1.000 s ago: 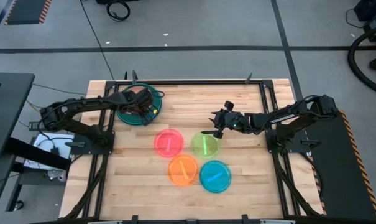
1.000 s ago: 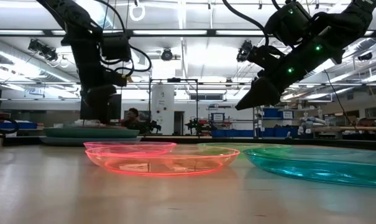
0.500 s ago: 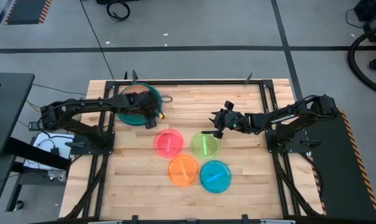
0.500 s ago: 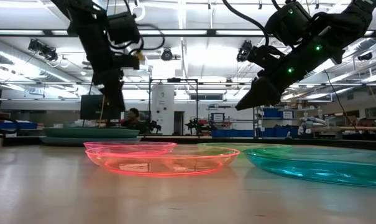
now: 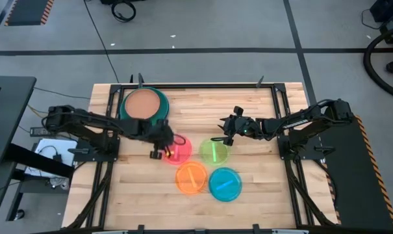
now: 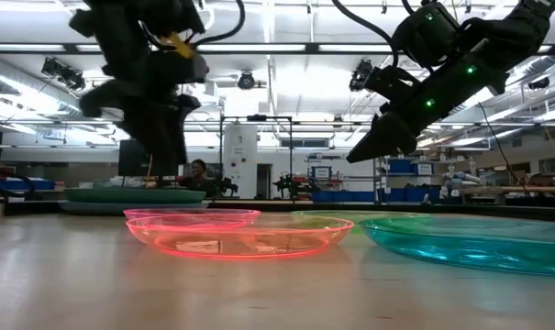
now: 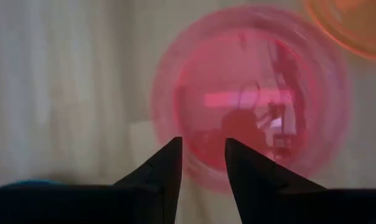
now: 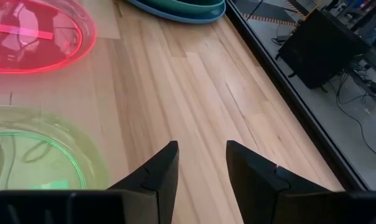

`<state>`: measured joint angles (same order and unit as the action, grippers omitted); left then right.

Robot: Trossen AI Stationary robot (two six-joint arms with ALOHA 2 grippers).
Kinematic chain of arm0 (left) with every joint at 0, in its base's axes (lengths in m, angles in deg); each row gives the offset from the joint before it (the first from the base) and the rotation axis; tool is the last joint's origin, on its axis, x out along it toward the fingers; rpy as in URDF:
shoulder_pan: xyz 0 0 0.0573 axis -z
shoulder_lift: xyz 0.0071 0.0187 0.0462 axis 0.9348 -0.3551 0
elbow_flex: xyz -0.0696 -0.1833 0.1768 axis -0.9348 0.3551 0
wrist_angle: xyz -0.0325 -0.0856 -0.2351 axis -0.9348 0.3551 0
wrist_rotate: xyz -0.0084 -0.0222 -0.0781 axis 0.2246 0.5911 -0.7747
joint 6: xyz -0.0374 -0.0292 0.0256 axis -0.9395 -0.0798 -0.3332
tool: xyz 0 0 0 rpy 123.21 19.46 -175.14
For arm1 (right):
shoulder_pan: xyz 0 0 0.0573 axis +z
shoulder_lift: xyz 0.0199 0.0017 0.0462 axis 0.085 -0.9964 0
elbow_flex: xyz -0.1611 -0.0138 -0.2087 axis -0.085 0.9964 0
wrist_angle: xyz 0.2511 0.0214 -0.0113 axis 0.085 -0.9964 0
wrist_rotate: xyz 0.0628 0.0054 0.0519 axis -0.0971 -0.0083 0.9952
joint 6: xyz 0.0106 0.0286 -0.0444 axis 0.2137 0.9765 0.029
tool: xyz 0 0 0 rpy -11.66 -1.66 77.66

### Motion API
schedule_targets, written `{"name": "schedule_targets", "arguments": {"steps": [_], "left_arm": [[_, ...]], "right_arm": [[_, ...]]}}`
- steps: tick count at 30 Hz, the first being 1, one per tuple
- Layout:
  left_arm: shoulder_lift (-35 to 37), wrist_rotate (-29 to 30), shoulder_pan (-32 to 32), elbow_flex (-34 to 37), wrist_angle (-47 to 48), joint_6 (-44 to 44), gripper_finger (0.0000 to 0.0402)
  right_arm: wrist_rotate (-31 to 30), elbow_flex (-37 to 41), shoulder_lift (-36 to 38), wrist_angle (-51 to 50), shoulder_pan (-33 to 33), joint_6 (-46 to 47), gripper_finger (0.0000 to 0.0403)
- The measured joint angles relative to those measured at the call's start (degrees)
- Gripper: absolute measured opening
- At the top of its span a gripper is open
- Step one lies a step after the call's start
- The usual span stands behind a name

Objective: Stack plastic plates
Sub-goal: Stack the small pink plate on the small brown plate

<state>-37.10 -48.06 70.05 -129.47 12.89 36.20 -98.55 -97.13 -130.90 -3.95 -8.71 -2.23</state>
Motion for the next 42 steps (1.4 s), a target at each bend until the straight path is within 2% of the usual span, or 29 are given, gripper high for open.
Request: {"name": "schedule_targets", "arguments": {"steps": [5, 9, 20, 24, 28, 31, 36, 42], "left_arm": [[-2.01, 0.38, 6.13, 0.01, 0.4, 0.04, 0.013], [-3.35, 4.9, 10.11, 0.01, -0.94, -1.38, 0.0135], [-4.95, 5.56, 17.41, -0.01, 0.16, -6.2, 0.0226], [-4.95, 5.97, 20.47, -0.01, 2.77, -9.07, 0.0223], [-4.99, 10.7, 23.0, -0.01, 2.59, -9.1, 0.0212], [-5.59, 12.13, 24.08, -0.01, 2.97, -8.24, 0.0207], [-9.68, 12.43, 23.76, -0.01, 0.68, -7.17, 0.0206], [-15.1, 16.46, 22.3, -0.01, -2.62, -5.53, 0.0195]], "right_arm": [[0.02, 0.0, 0.0, -0.04, 0.0, 0.82, 0.0145], [0.0, -0.02, 0.0, 0.42, 0.0, 0.85, 0.0145], [-0.21, -0.02, 0.0, 1.91, 0.01, 0.88, 0.0145], [0.0, -0.02, 0.0, 2.23, 0.07, 1.62, 0.0145], [0.24, -0.02, 0.0, 2.17, 0.11, 2.46, 0.0145], [0.92, -0.02, 0.0, 2.15, 0.17, 2.58, 0.0145], [1.51, -0.02, 0.0, 2.18, 0.17, 2.48, 0.0145], [1.53, -0.02, 0.0, 2.3, 0.2, 1.46, 0.0145]]}}
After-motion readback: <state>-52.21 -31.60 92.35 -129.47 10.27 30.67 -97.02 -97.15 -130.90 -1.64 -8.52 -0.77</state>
